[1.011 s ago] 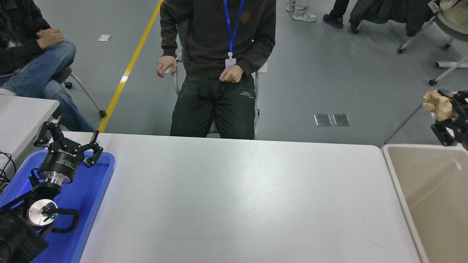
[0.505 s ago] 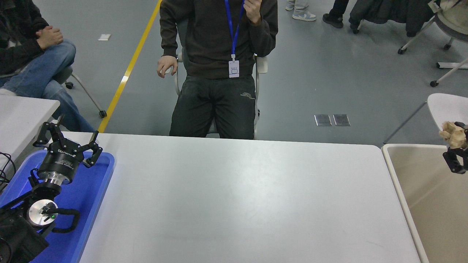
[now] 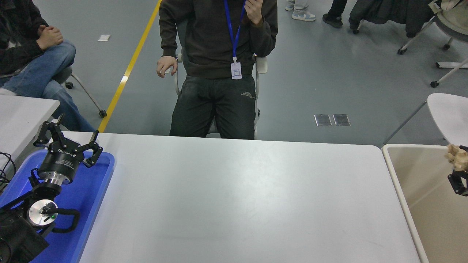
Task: Clean the table surface
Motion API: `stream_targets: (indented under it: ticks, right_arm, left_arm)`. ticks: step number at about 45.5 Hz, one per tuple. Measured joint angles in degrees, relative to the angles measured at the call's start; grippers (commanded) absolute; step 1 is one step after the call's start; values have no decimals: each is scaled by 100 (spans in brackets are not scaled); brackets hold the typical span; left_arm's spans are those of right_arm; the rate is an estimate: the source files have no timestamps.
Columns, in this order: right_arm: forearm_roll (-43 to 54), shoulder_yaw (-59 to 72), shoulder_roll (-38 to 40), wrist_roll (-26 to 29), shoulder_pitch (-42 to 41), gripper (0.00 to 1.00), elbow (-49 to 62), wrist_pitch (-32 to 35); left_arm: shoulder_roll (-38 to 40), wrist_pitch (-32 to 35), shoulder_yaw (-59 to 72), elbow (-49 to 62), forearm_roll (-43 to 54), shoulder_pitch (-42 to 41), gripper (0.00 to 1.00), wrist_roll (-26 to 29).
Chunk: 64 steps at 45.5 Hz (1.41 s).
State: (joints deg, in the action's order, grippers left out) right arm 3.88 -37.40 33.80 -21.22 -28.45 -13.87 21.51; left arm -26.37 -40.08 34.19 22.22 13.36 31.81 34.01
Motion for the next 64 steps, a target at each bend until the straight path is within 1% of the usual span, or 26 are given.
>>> stream_targets:
  ticks: [13,35,61,63,64]
  right_arm:
    - [51,267,-377,63,-27,0,520,-305]
    - [65,1066,-833,67,-188,0,851,-1598]
    - [97,1516,-970,100,-266,0,934,-2203]
    - [97,1549,-973,102,-268,8,945,-2240]
    - [97,1571,-976,103,-269,15,956,-2266]
  left_arm:
    - [0,0,0,1,0,0,100,0]
    - [0,0,0,1,0,-4,100,0]
    - [0,0,0,0,0,-1,100,0]
    - [0,0,0,0,0,-1,100,0]
    - [0,0,0,0,0,-1,100,0]
